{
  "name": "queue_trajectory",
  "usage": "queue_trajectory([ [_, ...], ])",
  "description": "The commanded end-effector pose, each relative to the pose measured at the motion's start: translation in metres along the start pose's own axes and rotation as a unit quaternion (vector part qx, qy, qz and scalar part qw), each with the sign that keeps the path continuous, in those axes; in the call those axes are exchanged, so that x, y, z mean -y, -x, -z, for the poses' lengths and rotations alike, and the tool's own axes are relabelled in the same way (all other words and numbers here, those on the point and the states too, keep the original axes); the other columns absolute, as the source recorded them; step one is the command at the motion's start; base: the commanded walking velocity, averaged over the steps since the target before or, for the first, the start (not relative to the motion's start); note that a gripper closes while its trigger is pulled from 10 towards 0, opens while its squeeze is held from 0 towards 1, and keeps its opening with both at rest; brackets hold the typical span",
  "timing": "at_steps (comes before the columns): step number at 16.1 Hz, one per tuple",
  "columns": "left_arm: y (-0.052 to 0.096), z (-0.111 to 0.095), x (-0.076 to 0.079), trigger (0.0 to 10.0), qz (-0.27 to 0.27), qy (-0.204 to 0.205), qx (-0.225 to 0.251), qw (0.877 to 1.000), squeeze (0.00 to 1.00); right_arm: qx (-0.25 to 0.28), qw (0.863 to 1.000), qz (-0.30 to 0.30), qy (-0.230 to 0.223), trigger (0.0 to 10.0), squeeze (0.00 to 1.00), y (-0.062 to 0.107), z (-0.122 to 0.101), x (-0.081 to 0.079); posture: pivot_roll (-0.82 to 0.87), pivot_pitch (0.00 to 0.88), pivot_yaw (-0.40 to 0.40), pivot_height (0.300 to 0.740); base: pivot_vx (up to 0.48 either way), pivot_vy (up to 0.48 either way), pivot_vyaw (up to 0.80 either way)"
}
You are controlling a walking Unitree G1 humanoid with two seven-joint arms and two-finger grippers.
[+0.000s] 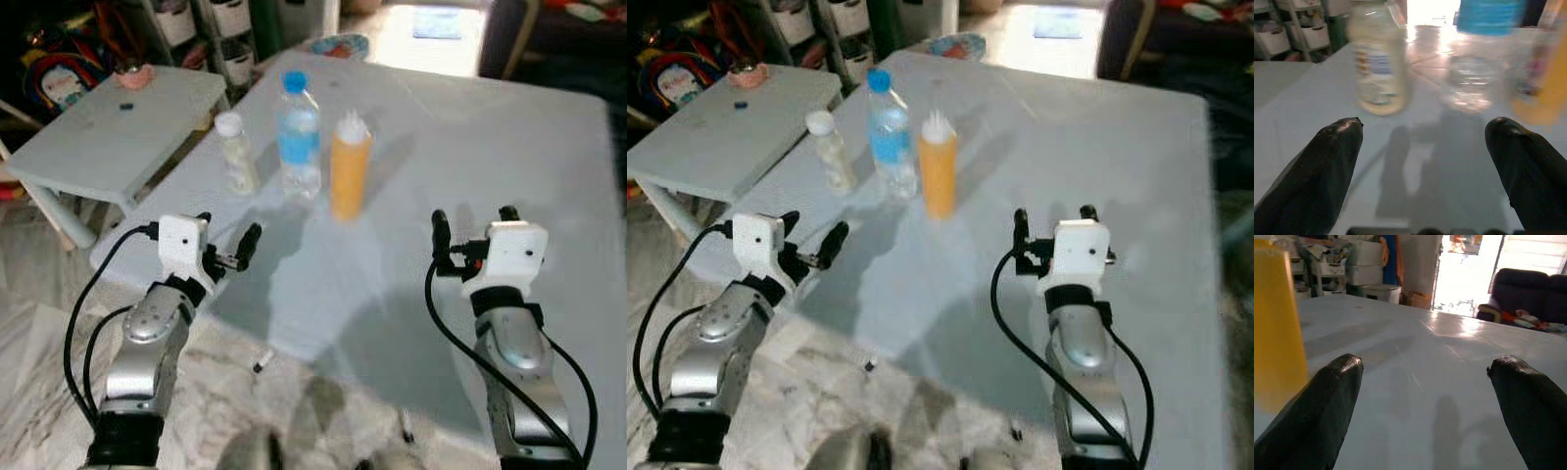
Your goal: Restocking fridge
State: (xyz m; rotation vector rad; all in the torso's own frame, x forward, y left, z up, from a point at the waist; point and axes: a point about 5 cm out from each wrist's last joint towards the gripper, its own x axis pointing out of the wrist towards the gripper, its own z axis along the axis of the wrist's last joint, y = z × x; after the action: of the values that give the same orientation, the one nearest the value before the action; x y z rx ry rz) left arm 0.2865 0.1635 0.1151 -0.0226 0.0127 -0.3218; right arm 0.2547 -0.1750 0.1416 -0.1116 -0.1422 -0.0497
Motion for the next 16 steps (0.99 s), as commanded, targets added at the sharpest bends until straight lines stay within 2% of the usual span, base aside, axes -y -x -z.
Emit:
queue_trajectory([
  [1,0.004,-0.001,-0.008,10.0,-0.017,-0.001,0.002,1.000,0.00,0.000,1.000,-0.011,-0.006,10.0,0.00,0.001,0.000,-0.008,-0.08,0.093,0.054,0.740,0.000,0.000,0.00],
  [8,0.007,0.000,-0.012,10.0,-0.022,-0.006,-0.001,1.000,0.00,0.012,0.997,-0.072,0.000,10.0,0.00,0.000,-0.003,-0.021,-0.07,0.100,0.052,0.740,0.000,0.000,0.00],
  [10,0.008,0.000,-0.012,10.0,-0.024,-0.008,-0.002,1.000,0.00,0.019,0.994,-0.110,-0.002,10.0,0.00,0.000,-0.005,-0.027,-0.07,0.105,0.053,0.740,0.000,0.000,0.00],
  [11,0.009,0.000,-0.012,10.0,-0.024,-0.009,-0.003,1.000,0.00,0.030,0.992,-0.125,0.001,10.0,0.19,-0.002,-0.009,-0.028,-0.07,0.107,0.053,0.740,0.000,0.000,0.00],
  [12,0.010,0.001,-0.013,10.0,-0.025,-0.007,-0.008,1.000,0.00,0.035,0.992,-0.121,0.003,10.0,1.00,-0.007,-0.011,-0.026,-0.06,0.109,0.052,0.740,0.000,0.000,0.00],
  [14,0.011,0.001,-0.014,10.0,-0.028,-0.004,-0.009,1.000,0.00,0.039,0.992,-0.115,0.016,10.0,0.96,-0.009,-0.011,-0.022,-0.06,0.110,0.050,0.740,0.000,0.000,0.00],
  [15,0.011,0.001,-0.015,10.0,-0.031,-0.006,-0.007,0.999,0.00,0.039,0.992,-0.118,0.017,10.0,0.82,-0.012,-0.010,-0.021,-0.06,0.110,0.050,0.740,0.000,0.000,0.00],
  [16,0.011,0.000,-0.015,10.0,-0.032,-0.007,-0.007,0.999,0.00,0.042,0.991,-0.125,0.017,10.0,0.03,-0.014,-0.012,-0.021,-0.05,0.111,0.050,0.740,0.000,0.000,0.00],
])
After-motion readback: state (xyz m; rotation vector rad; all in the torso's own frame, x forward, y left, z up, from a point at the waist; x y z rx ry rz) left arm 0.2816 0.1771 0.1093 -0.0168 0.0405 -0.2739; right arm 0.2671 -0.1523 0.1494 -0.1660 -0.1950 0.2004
